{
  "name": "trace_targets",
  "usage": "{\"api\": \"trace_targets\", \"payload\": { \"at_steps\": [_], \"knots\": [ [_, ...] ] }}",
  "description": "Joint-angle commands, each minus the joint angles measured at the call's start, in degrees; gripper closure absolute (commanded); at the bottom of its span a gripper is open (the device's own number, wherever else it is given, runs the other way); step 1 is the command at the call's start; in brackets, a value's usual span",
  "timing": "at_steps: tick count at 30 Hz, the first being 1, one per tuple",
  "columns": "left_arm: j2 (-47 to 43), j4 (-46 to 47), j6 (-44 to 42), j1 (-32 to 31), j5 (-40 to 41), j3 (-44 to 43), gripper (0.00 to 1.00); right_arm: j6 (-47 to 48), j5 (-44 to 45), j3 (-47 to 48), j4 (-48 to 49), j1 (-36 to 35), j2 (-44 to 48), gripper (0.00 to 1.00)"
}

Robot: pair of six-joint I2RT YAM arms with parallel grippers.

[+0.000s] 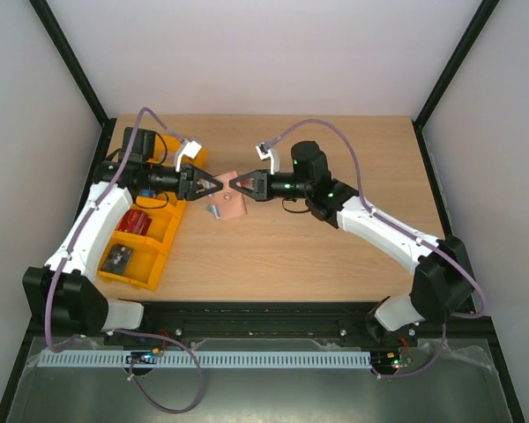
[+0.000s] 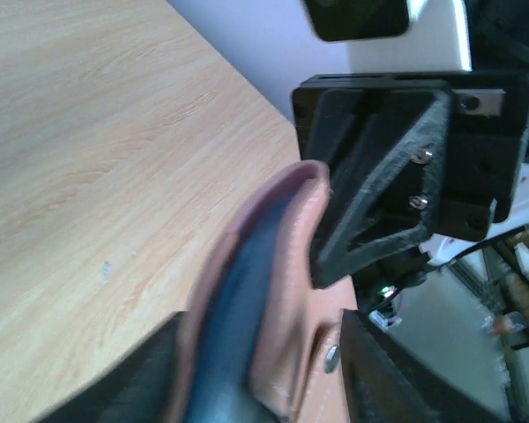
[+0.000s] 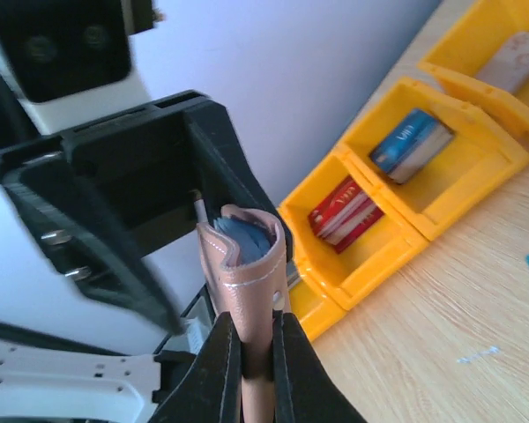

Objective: Take the credit cards out of the card holder

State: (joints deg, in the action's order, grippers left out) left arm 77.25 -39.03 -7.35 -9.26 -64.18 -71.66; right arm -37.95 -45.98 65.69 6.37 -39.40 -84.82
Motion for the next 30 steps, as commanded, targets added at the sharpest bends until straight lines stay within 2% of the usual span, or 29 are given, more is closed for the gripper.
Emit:
{"api": "trace_targets", "payload": {
  "at_steps": [1,4,5,6,7,8,9,10,11,12,13,16,20,21,22,26,30],
  "knots": [
    [-2.5,-5.2,-3.9,0.0,-4.5,0.1,0.64,1.3,-2.1,0.3,7.6,-0.1,4.3,0.98],
    [-3.0,-4.2,-3.1,-0.1,-3.8,0.7,0.74,1.2,-2.6,-0.1,8.9,-0.2,5.2,0.98],
    [-3.0,-3.9,-2.9,-0.1,-4.2,0.8,0.83,1.0,-3.0,-0.6,9.4,-0.2,5.4,0.98],
    [-3.1,-3.6,-2.9,-0.1,-4.5,0.8,0.96,0.7,-3.5,-1.2,10.4,-0.2,5.6,0.98],
    [-3.1,-3.6,-3.2,-0.1,-5.1,0.9,0.97,0.7,-4.0,-1.7,10.9,-0.2,5.7,0.98],
    [-3.2,-4.4,-4.6,-0.1,-6.1,0.9,0.98,1.2,-4.4,-1.9,10.9,-0.2,5.9,0.94],
    [-3.2,-6.0,-6.9,-0.1,-7.3,0.8,0.98,2.8,-4.7,-1.9,9.7,-0.2,6.1,0.77],
    [-3.3,-7.7,-9.1,-0.1,-8.4,0.6,0.98,4.7,-5.0,-1.9,8.6,-0.2,6.4,0.56],
    [-3.4,-9.5,-11.6,-0.1,-8.9,0.1,0.98,6.7,-5.0,-2.0,7.6,0.0,6.8,0.4],
    [-3.5,-11.3,-14.1,-0.1,-9.1,-0.4,0.98,8.3,-4.6,-2.1,6.6,0.3,7.1,0.32],
    [-3.6,-13.6,-16.7,-0.1,-9.1,-1.2,0.98,9.3,-4.4,-2.2,6.2,0.7,7.3,0.27],
    [-3.7,-18.8,-22.6,-0.1,-9.3,-3.8,0.98,11.8,-6.7,-1.0,4.0,1.0,6.1,0.27],
    [-4.4,-21.5,-26.5,-0.1,-11.0,-5.0,0.98,12.3,-10.7,-0.9,2.5,0.9,3.5,0.45],
    [-4.4,-21.4,-26.3,-0.1,-11.0,-4.9,0.98,12.1,-12.3,-1.3,3.2,0.8,3.3,0.46],
    [-4.4,-20.8,-25.5,-0.1,-10.5,-4.7,0.98,11.5,-13.4,-1.9,4.4,0.6,3.4,0.46],
    [-4.1,-16.4,-20.4,-0.1,-8.5,-3.6,0.98,11.5,-16.6,-3.1,6.6,-0.6,3.9,0.36],
    [-3.9,-15.2,-19.1,-0.1,-8.2,-3.4,0.98,12.1,-16.9,-3.3,5.6,-0.7,3.6,0.36]
  ]
}}
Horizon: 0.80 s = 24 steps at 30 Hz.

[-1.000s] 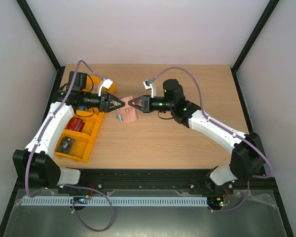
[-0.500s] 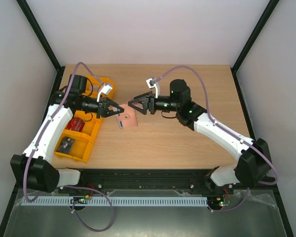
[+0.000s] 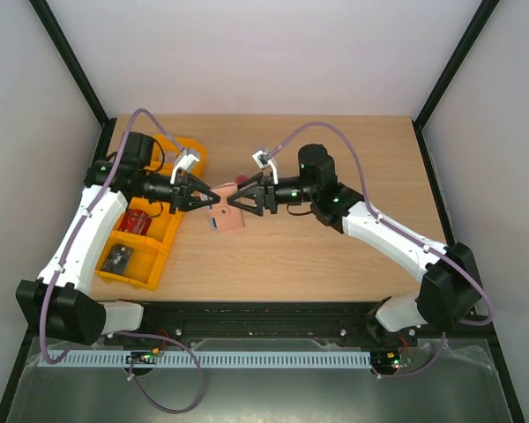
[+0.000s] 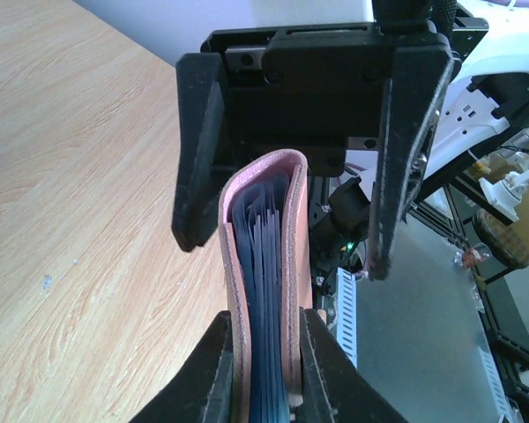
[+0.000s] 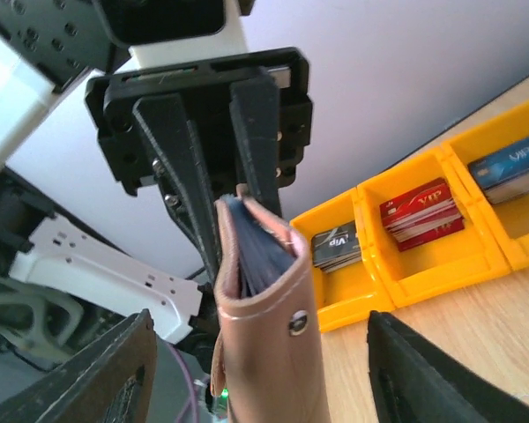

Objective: Take the credit cards out of the card holder

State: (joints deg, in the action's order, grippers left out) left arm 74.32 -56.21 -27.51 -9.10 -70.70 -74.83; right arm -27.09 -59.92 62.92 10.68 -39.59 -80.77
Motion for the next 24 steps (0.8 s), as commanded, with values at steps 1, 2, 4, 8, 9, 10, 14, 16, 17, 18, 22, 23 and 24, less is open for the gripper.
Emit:
{"api": "trace_targets", "payload": {
  "at_steps": [1,2,4,8,9,10,14,16,17,18,22,23,24],
  "knots": [
    [-1.0,1.9,1.0,-0.3,-2.0,-0.3,0.98,1.1,-2.7,-0.6,1.1,-0.6,-0.8,0.41],
    [-1.0,1.8,0.9,-0.2,-2.2,-0.3,0.98,0.9,-2.1,-0.5,1.1,-0.6,-1.1,0.49],
    [-1.0,1.5,0.6,-0.3,-2.3,-0.3,0.98,0.1,-1.0,-0.5,1.7,-0.8,-1.7,0.7],
    [-1.1,2.0,1.0,-0.3,-2.0,-0.3,0.98,-1.1,0.7,-0.1,2.4,-1.3,-2.7,0.98],
    [-1.1,3.0,1.9,-0.3,-1.0,-0.2,0.94,-1.6,1.2,-0.1,2.8,-1.4,-2.5,0.98],
    [-1.2,4.6,3.8,-0.3,0.8,0.0,0.78,-2.3,2.7,-0.2,3.0,-1.4,-2.3,0.98],
    [-1.9,12.2,11.3,-0.9,17.4,1.7,0.24,-8.4,19.5,0.3,1.5,-1.5,-0.9,0.98],
    [-1.6,13.9,12.3,-2.5,25.8,2.0,0.13,-13.3,28.8,0.3,0.8,-2.6,-0.6,0.98],
    [-1.4,14.4,12.5,-3.4,29.1,2.1,0.08,-14.6,31.8,0.2,0.8,-3.5,-0.7,0.98],
    [-1.1,14.9,12.6,-4.4,31.7,2.1,0.04,-15.4,33.6,0.2,1.3,-4.4,-0.8,0.98],
    [-0.2,17.0,13.6,-7.0,39.7,2.6,0.01,-15.0,38.6,2.5,-0.3,-8.1,-1.8,0.98],
    [0.0,17.5,13.9,-7.3,41.8,2.7,0.01,-14.5,39.1,3.7,-1.3,-8.8,-2.1,0.98],
    [0.1,18.2,14.2,-7.3,43.8,2.8,0.02,-14.2,39.0,4.3,-1.8,-9.2,-2.4,0.98]
  ]
}}
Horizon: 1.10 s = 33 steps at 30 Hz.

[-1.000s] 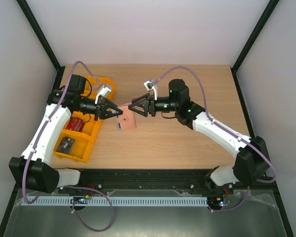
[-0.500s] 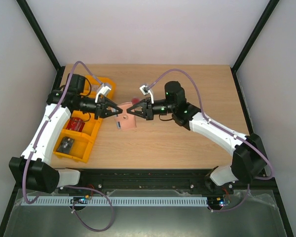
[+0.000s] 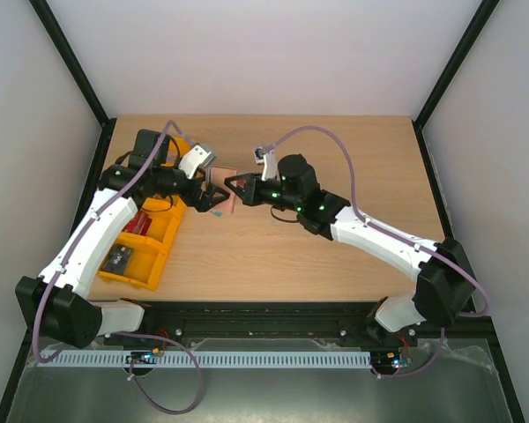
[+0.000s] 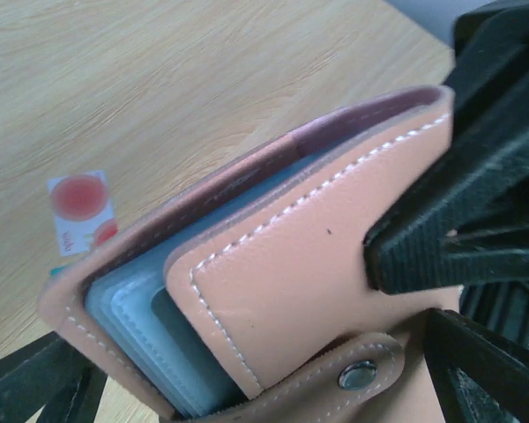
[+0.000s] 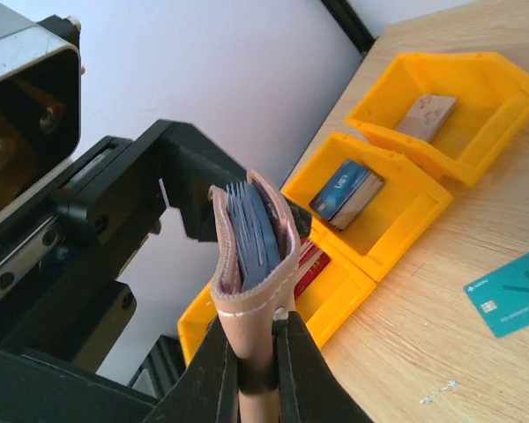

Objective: Take the credit cards out of the card holder

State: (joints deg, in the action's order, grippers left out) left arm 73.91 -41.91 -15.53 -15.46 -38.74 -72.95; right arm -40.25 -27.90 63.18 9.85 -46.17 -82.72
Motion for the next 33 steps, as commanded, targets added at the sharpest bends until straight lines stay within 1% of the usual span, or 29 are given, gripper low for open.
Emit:
{"api": "trace_targets", "payload": {
  "at_steps": [1,3,5,7,10,13,15,17,21,23,25,27,29,30,32,33],
  "knots": [
    [0.5,4.6,2.6,-1.0,14.2,1.2,0.05,-0.9,6.6,4.3,-1.2,-2.8,-0.6,0.98],
    [0.6,5.7,3.0,-1.0,18.9,1.8,0.13,-0.8,5.8,4.3,-0.7,-2.9,-0.3,0.98],
    [0.6,6.8,3.5,-1.0,23.7,2.6,0.27,-0.7,5.7,4.2,-0.6,-2.9,0.4,0.98],
    [0.4,7.8,3.6,-1.0,27.7,3.5,0.35,-0.6,5.1,4.2,-0.5,-2.9,0.7,0.98],
    [0.4,9.6,3.4,-1.0,33.7,5.1,0.4,-1.1,3.7,4.2,0.2,-2.8,1.3,0.98],
    [0.7,11.2,3.3,-0.6,40.1,6.1,0.4,-1.9,2.7,4.2,1.0,-2.9,1.9,0.98],
    [1.2,12.1,3.6,0.7,42.4,6.1,0.41,-2.0,2.5,4.4,0.4,-2.9,2.1,0.98],
    [1.7,12.3,4.4,3.0,42.4,5.5,0.41,-2.1,2.4,3.8,0.0,-2.7,2.5,0.98],
    [1.3,11.5,6.1,7.5,37.1,4.4,0.41,-2.5,2.7,1.9,0.0,-2.1,3.6,0.98],
    [0.4,11.5,5.9,8.0,34.5,5.0,0.4,-2.5,2.8,1.2,-0.1,-1.6,4.1,0.98],
    [-0.8,11.0,4.6,8.0,30.3,5.7,0.38,-1.7,2.7,1.0,-1.2,-0.5,4.6,0.98],
    [-2.3,8.6,1.6,8.2,21.5,5.7,0.34,-0.3,0.5,0.8,-1.8,1.2,5.2,0.98],
    [-3.7,4.1,-2.7,8.6,9.8,4.5,0.3,2.7,-5.2,1.3,-1.4,2.5,6.0,0.98],
    [-4.1,0.9,-5.5,8.9,4.2,3.2,0.29,5.7,-7.3,1.8,-2.0,2.7,6.5,0.98],
    [-4.1,-6.9,-11.8,9.2,-7.0,0.3,0.25,12.5,-7.7,4.7,-7.8,2.8,7.1,0.98],
    [-4.1,-10.4,-14.7,9.3,-10.1,-1.1,0.24,15.3,-7.6,6.4,-10.8,2.9,6.9,0.98]
  ]
}}
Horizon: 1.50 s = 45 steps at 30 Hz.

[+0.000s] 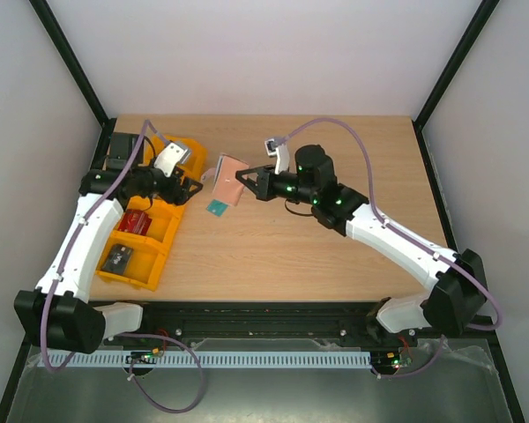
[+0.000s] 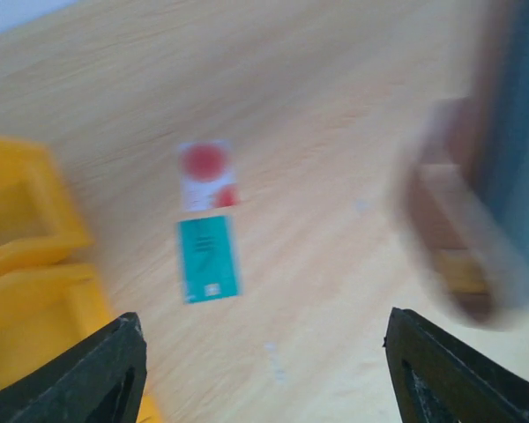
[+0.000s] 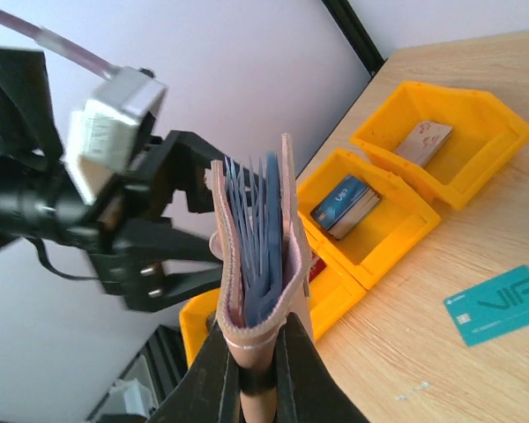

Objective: Take the credit cards out of the card holder

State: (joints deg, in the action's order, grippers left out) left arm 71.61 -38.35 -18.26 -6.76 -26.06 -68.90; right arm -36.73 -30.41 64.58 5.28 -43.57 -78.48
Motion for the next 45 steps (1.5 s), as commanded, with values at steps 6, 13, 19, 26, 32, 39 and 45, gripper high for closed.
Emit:
{"api": "trace_targets", "payload": {
  "at_steps": [6,13,19,26,32,39,45],
  "knots": [
    [-1.8,-22.4,-19.0,1.0,-35.1,-9.6,0.07,21.7,-18.6,8.9,-12.1,0.3,2.3,0.98],
    [-1.0,-23.6,-19.7,1.0,-41.0,-11.3,0.1,22.9,-25.0,9.5,-11.3,0.3,2.4,0.98],
    [-1.4,-30.6,-29.3,1.9,-43.0,-11.4,0.37,23.8,-29.5,9.5,-10.7,0.4,2.7,0.98],
    [-1.9,-35.6,-36.4,3.2,-44.6,-11.2,0.47,23.7,-31.9,9.8,-11.2,0.3,2.3,0.98],
    [-2.3,-31.6,-32.3,3.2,-46.3,-9.1,0.52,19.9,-32.8,7.8,-6.4,0.3,2.3,0.98],
    [-2.6,-17.8,-15.6,0.9,-45.8,-5.2,0.54,17.4,-31.0,6.9,-2.0,-0.7,0.9,0.98],
    [-2.8,-15.0,-12.2,0.3,-43.3,-4.2,0.98,18.2,-28.2,5.9,-1.1,-0.8,0.9,0.98]
  ]
}}
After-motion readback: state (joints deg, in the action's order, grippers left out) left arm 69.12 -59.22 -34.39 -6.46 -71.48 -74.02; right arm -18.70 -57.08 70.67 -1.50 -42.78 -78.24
